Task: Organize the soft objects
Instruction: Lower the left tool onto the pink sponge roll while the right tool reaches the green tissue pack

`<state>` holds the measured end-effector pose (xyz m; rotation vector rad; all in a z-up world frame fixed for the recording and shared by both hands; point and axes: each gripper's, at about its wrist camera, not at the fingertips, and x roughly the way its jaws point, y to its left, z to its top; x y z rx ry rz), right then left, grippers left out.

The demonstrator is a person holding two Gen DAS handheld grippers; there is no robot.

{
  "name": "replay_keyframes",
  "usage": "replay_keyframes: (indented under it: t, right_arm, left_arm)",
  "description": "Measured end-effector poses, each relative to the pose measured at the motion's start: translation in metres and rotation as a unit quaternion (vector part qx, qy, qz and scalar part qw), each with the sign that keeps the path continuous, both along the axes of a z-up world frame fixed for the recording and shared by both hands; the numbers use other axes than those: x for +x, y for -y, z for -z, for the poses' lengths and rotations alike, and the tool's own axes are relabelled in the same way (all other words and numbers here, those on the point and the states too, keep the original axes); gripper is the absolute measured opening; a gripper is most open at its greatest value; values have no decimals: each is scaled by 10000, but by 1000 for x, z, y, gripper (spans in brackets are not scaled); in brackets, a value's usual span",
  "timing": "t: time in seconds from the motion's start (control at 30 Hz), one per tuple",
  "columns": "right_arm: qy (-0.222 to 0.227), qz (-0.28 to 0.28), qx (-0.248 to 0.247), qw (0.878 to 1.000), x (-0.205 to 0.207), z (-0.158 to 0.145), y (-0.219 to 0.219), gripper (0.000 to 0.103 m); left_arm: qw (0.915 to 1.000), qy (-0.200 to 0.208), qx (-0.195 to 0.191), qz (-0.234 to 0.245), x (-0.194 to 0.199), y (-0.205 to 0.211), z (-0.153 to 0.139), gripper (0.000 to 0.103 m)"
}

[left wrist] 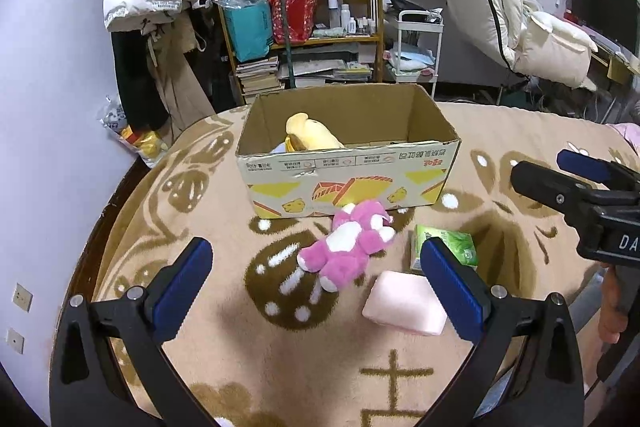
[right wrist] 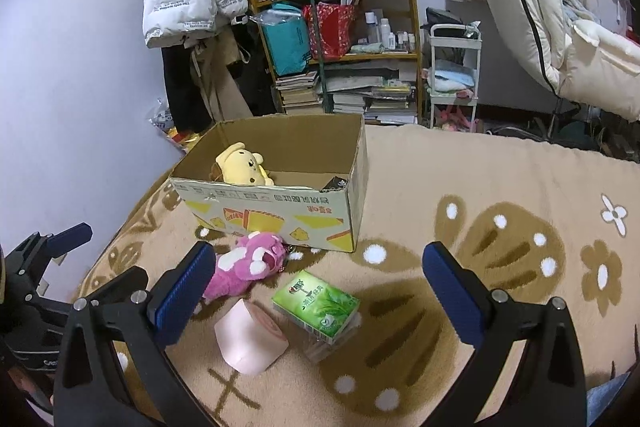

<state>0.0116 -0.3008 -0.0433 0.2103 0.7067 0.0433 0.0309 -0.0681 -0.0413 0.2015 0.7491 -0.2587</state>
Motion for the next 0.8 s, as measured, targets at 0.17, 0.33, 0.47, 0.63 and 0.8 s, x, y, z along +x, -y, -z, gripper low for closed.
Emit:
replay_keyframes:
  t: [0.17,0.33,0.47,0.63,0.8]
  right_arm:
    - [-48,-5,0,10000,4,3,-1,103]
    - [-108,-24,-8,9999,9,8,-1,103]
    - [-227,-6,9,9997,15,14,1,103]
    - [-533,20,52,9986,26,26,3,103]
    - [-913,42,117,9957,34,42,6,103]
  left_arm:
    - [9996,-228,-124,-61,12,-3,7,103]
    - [9992,-339,-183,-74,20,-1,13,103]
    - [9985,-454,-305,42,24,3,19,103]
    - [9967,-666,-373,260,27,13,29,103]
    - [9942,-900,-314,496,28,27,42,103]
